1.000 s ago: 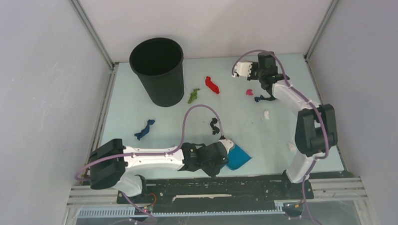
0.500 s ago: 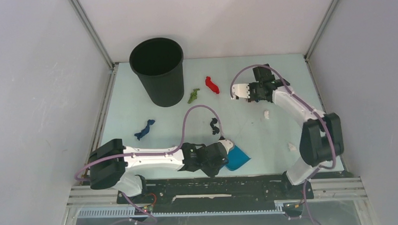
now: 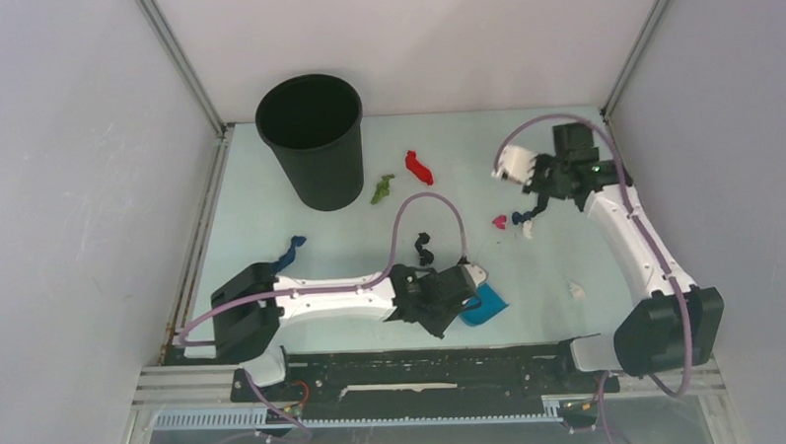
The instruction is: Sweep away the paper scraps from the table
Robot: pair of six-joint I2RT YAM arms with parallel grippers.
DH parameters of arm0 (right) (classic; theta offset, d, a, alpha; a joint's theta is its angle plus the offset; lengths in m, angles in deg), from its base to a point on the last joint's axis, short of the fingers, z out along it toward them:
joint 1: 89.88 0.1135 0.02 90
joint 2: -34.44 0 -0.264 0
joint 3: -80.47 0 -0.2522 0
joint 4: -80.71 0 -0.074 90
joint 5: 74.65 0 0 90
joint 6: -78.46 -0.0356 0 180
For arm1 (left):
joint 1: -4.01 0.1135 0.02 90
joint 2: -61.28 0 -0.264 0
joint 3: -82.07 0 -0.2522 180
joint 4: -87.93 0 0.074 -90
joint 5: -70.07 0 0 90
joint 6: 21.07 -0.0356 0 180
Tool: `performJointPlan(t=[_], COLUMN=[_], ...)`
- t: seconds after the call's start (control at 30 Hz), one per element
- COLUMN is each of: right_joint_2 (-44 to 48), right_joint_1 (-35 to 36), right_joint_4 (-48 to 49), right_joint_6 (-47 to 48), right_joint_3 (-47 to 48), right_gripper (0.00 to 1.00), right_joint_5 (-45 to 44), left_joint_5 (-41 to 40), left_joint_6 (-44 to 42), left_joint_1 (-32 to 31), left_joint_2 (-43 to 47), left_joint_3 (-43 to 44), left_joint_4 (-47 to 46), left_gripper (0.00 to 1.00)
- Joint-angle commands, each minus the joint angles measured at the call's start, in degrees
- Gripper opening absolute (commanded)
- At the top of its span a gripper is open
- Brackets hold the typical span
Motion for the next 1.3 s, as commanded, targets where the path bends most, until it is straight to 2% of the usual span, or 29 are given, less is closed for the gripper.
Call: performJointPlan(t=[0.0, 0.07, 0.23, 0.43, 0.53, 0.6, 0.87, 1.1, 1.27], right_joint_2=[-6.44, -12.82, -23.95, -30.12, -31.39, -31.61, -27.89, -24.00, -20.71], right_joint_1=[-7.71, -11.62, -14.64, -12.35, -9.91, -8.80, -3.21, -1.25, -0.42], right_joint_4=[6.94, 4.94, 3.65, 0.84, -1.12, -3.34, -7.98, -14.76, -19.00], right_joint_6=[-15.67, -20.23, -28.27, -33.08, -34.28, -35.35, -42.45, -49.86, -51.81], right_joint_3=[9.49, 14.98, 25.62, 30.79, 30.23, 29.48, 19.94, 14.92, 12.63], right_gripper=[0.00, 0.00, 0.00, 0.00, 0.00, 0.00, 0.00, 0.00, 0.00], right_joint_5=[-0.68, -2.98, -12.91, -16.54, -17.61, -16.62, -10.39, 1.89, 10.94], left_joint_5=[-0.10, 2.62, 3.95, 5.60, 11.19, 13.31, 12.83, 9.99, 8.92], left_joint_6=[-2.57, -3.30, -6.61, -9.52, -9.74, -9.53, -11.18, -13.15, -13.48], left_joint_1=[4.32, 6.39, 8.70, 10.59, 12.24, 13.33, 14.16, 14.16, 14.16], left_joint_2=[-4.09, -5.63, -9.35, -16.04, -18.34, -19.42, -25.05, -31.66, -32.59], left_joint_3=[8.64, 10.43, 16.93, 28.77, 31.91, 32.93, 39.68, 48.47, 50.09], left_joint_4=[7.20, 7.98, 12.40, 19.37, 20.00, 19.66, 21.52, 26.16, 25.90], left_gripper=[0.00, 0.01, 0.00, 0.00, 0.00, 0.00, 0.00, 0.00, 0.00])
